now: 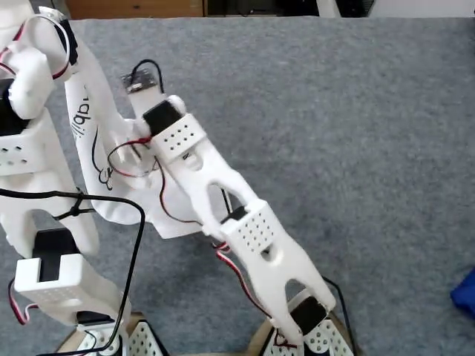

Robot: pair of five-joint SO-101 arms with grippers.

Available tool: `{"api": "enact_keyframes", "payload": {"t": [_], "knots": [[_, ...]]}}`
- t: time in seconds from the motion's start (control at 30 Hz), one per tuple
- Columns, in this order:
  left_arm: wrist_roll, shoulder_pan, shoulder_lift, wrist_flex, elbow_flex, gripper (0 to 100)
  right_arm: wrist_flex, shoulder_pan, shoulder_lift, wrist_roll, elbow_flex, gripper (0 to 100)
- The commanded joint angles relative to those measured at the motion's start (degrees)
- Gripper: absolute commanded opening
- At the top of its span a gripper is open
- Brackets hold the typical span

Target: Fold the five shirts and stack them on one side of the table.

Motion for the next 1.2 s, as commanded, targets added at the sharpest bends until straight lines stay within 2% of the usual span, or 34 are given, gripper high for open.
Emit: {"api": "enact_keyframes", "payload": {"t": [0.0,0.27,0.7,1.17], "knots": [[0.2,-0.4,-0.6,0.4,0.1,2,0.2,1.6,3.6,0.8,-8.7,16.0],[0.0,-0.3,-0.6,0.4,0.1,2,1.1,1.7,10.9,0.8,-16.7,16.0],[0.3,-0.3,-1.0,0.3,0.0,2,0.6,1.5,13.7,0.4,-17.0,16.0],[0.3,-0.3,-1.0,0.4,0.0,2,-6.7,0.0,15.4,0.4,-16.8,15.9]]}}
